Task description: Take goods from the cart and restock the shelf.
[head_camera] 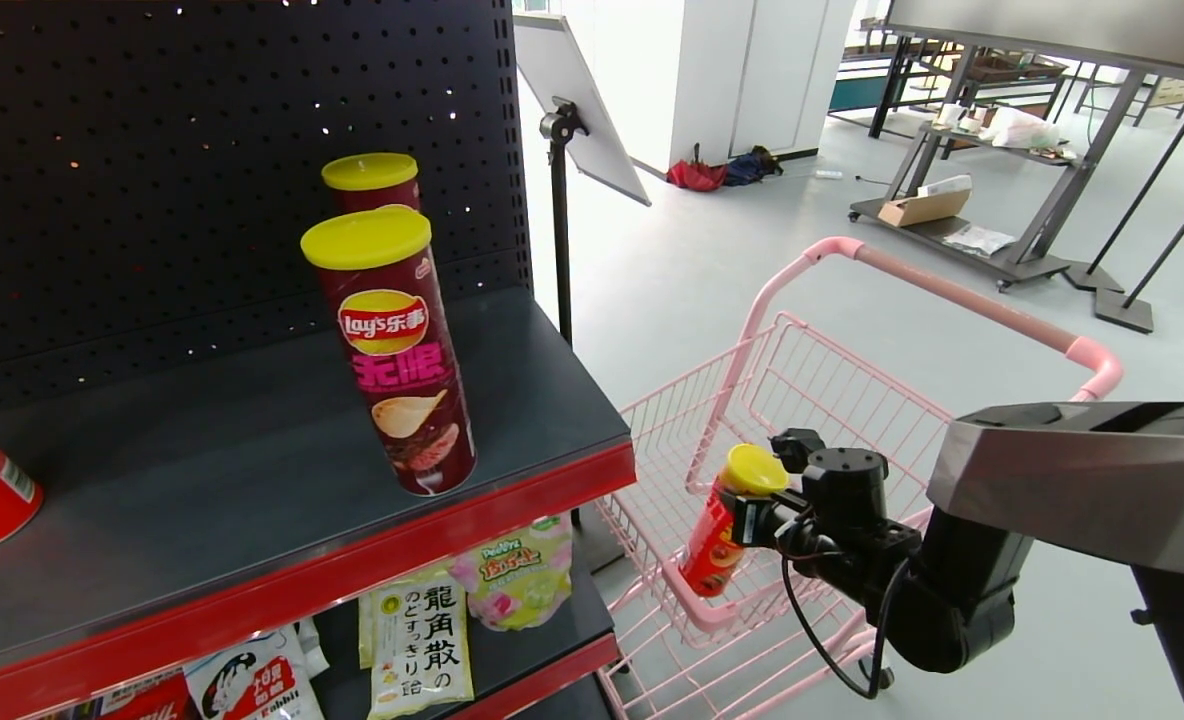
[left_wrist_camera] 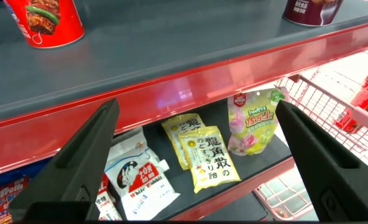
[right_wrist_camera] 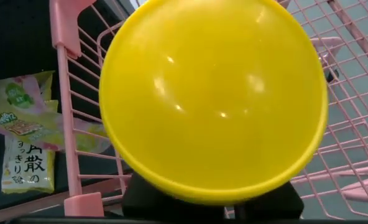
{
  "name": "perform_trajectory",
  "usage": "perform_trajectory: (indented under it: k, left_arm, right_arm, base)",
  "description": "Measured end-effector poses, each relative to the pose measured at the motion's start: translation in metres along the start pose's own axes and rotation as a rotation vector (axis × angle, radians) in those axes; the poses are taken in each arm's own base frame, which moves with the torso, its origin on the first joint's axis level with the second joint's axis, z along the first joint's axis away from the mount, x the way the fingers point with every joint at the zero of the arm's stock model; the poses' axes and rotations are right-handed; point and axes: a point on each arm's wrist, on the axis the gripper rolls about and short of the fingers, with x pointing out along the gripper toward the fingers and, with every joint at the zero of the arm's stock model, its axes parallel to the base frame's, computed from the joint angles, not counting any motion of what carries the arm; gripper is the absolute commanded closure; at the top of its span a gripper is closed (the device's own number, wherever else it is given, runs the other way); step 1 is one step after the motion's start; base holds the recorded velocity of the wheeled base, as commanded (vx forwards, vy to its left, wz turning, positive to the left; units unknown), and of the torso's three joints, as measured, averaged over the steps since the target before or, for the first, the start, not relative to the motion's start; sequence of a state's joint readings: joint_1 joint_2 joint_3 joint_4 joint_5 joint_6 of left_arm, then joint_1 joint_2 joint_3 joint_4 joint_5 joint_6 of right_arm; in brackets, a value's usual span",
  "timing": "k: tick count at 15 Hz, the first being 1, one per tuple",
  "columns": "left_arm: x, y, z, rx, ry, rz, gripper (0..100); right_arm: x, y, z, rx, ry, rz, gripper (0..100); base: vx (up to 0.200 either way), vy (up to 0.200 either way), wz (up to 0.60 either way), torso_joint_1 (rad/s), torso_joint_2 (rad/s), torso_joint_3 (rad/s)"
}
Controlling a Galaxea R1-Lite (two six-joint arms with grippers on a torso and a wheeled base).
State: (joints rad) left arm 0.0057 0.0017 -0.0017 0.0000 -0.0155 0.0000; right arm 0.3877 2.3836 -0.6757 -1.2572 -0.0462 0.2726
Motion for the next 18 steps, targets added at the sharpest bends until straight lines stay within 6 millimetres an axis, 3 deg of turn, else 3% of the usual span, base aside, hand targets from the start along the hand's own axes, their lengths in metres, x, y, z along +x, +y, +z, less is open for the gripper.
perform_trajectory:
  k: [3,6,8,11,13,15,18]
  left_arm:
    - [0.0,0.0,0.0,0.0,0.0,0.0,0]
    - [0.0,0.0,0.0,0.0,0.0,0.0,0]
    - [0.0,0.0,0.0,0.0,0.0,0.0,0]
    - [0.0,0.0,0.0,0.0,0.0,0.0,0]
    - [0.0,0.0,0.0,-0.001,0.0,0.0,0]
    - [0.0,0.0,0.0,-0.001,0.0,0.0,0]
    - [0.0,0.0,0.0,-0.002,0.0,-0.003,0]
  right_arm:
    - [-0.003,0.001,0.016,-0.01,-0.038,-0.019,100]
    - [-0.013,0.008,0.069,-0.055,-0.094,-0.028,100]
    - [-0.036,0.016,0.116,-0.072,-0.103,-0.039,100]
    - [-0.106,0.032,0.18,-0.113,-0.182,-0.037,100]
    - [-0.161,0.038,0.201,-0.166,-0.24,-0.066,100]
    - [-0.225,0.035,0.199,-0.23,-0.254,-0.122,100]
    - [-0.313,0.017,0.159,-0.281,-0.222,-0.198,100]
  base:
    - [0.0,0.0,0.0,0.0,0.0,0.0]
    - [0.0,0.0,0.0,0.0,0.0,0.0]
    - [0.0,0.0,0.0,0.0,0.0,0.0]
    - [0.0,0.0,0.0,0.0,0.0,0.0]
    - [0.0,0.0,0.0,0.0,0.0,0.0]
    - [0.0,0.0,0.0,0.0,0.0,0.0]
    - [0.0,0.0,0.0,0.0,0.0,0.0]
